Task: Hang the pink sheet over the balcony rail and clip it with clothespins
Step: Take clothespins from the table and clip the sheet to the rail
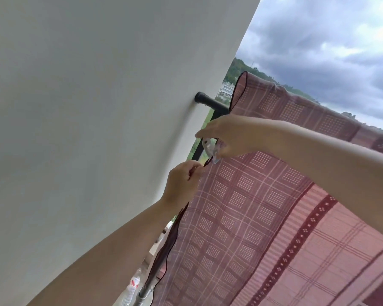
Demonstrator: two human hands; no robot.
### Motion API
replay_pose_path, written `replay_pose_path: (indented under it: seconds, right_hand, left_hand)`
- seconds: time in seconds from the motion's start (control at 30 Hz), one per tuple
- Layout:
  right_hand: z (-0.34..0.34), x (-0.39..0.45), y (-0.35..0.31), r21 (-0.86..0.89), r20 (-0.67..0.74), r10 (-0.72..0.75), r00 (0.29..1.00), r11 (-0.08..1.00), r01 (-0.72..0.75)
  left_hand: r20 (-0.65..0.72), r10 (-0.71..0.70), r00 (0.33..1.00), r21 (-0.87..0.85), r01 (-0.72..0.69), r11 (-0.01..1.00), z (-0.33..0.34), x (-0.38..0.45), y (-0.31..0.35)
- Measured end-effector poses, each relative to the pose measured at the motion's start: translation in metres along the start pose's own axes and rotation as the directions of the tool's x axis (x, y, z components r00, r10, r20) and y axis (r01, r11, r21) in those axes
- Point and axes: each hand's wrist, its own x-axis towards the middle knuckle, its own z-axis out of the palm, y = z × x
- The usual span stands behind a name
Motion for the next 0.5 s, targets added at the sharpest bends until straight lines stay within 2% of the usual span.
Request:
replay_pose_path:
  seconds: [0.1,0.17,0.2,0.27,0.3,0.33,0.37,0.4,0.5]
  right_hand:
    - [0.024,-0.015,-0.003,-0.017,-0.123,-0.005,0.992,1.0,0.003]
    - [0.05,-0.021,-0.006,-0.039,-0.344,-0.014,0.939,0.999,0.0]
    - [0.067,-0.023,-0.007,-0.051,-0.487,-0.015,0.873,0.999,-0.011]
    - [0.105,-0.024,-0.015,-0.038,-0.754,-0.01,0.657,0.999,-0.029]
    - [0.122,-0.024,-0.02,-0.039,-0.836,-0.028,0.548,0.999,-0.01]
    - [0.137,-0.023,-0.027,-0.065,-0.875,-0.069,0.479,0.998,0.026]
    - [0.15,-0.022,-0.036,-0.119,-0.878,-0.135,0.459,0.991,0.064]
    - [0.16,-0.019,-0.043,-0.175,-0.852,-0.204,0.482,0.979,0.106]
    - [0.181,-0.001,-0.062,-0.313,-0.671,-0.321,0.669,0.94,0.137]
  left_hand:
    - [0.03,-0.187,0.982,-0.155,0.189,0.97,-0.008,-0.009,-0.011]
    - [0.076,-0.41,0.909,-0.352,0.409,0.842,-0.015,-0.015,-0.023]
    - [0.104,-0.496,0.862,-0.427,0.49,0.76,-0.019,-0.018,-0.03]
    - [0.159,-0.58,0.799,-0.509,0.57,0.645,-0.026,-0.026,-0.043]
    - [0.182,-0.6,0.779,-0.542,0.589,0.6,-0.03,-0.031,-0.048]
    - [0.19,-0.617,0.764,-0.565,0.599,0.567,-0.034,-0.036,-0.052]
    - [0.184,-0.635,0.75,-0.568,0.608,0.554,-0.038,-0.041,-0.055]
    - [0.159,-0.65,0.743,-0.54,0.617,0.573,-0.041,-0.045,-0.059]
    - [0.016,-0.649,0.76,-0.246,0.632,0.735,-0.05,-0.059,-0.074]
